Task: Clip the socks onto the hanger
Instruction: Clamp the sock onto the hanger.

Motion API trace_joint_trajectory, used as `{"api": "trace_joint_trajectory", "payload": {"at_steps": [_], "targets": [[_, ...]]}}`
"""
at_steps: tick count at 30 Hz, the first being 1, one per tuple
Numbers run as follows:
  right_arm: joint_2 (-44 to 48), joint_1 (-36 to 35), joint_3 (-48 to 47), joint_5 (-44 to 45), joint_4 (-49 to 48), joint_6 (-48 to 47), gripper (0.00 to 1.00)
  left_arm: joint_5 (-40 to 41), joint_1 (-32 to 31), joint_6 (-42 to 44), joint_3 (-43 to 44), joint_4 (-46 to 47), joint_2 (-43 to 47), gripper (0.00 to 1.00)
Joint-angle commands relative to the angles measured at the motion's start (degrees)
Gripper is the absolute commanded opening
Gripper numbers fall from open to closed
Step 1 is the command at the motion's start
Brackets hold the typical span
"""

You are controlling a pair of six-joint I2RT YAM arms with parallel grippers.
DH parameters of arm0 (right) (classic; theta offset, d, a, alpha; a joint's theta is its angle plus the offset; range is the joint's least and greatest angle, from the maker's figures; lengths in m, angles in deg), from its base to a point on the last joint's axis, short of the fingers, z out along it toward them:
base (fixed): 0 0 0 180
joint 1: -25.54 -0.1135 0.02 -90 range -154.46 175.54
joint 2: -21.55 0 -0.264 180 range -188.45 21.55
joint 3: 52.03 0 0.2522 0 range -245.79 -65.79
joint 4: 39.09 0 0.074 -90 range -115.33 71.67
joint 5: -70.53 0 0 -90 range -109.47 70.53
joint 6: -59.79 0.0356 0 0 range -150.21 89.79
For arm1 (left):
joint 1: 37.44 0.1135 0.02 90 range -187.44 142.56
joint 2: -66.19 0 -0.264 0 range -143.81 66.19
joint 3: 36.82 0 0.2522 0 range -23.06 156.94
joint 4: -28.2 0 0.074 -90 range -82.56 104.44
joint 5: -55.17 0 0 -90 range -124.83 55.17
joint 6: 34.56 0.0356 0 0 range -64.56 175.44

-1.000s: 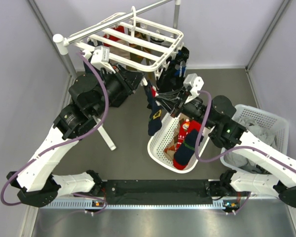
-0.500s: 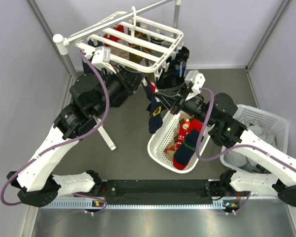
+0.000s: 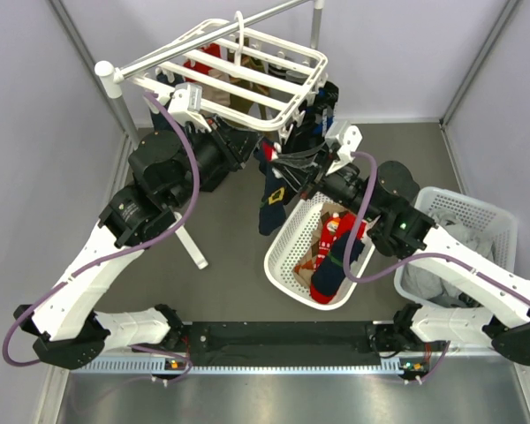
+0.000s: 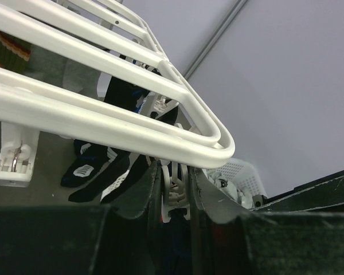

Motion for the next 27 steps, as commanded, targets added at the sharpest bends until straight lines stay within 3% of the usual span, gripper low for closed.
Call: {"api": "trace_joint_trajectory", "payload": {"at_steps": [1,5,9,15,19,27], "targets": [[-0.13,-0.77,-3.55,-0.02,-3.05,-0.8,0.0,-0.73,-0.05,0.59,-0.21,0.66,1.28,0.29],[-0.74,-0.77,-4.17,0.07,-2.79,-0.71,0.0,0.41,-0.05,1.47,-0.12,0.66,2.51,0.64],[-1.27,-0.77,-4.61,-0.02,-2.35,-0.8,0.0,1.91,-0.05,2.96,0.05,0.93,4.18,0.81],[-1.27,-0.77,-4.08,2.35,-1.65,-0.8,0.0,4.99,-0.05,7.87,-0.91,0.84,7.87,0.92],[-0.22,-0.77,-2.94,4.37,-1.38,-0.8,0.0,5.07,-0.05,12.62,-3.1,1.19,11.73,0.93],[1.45,-0.68,-1.62,7.19,0.46,-2.73,0.0,13.4,-0.05,23.43,-9.43,0.14,16.58,0.91]]}}
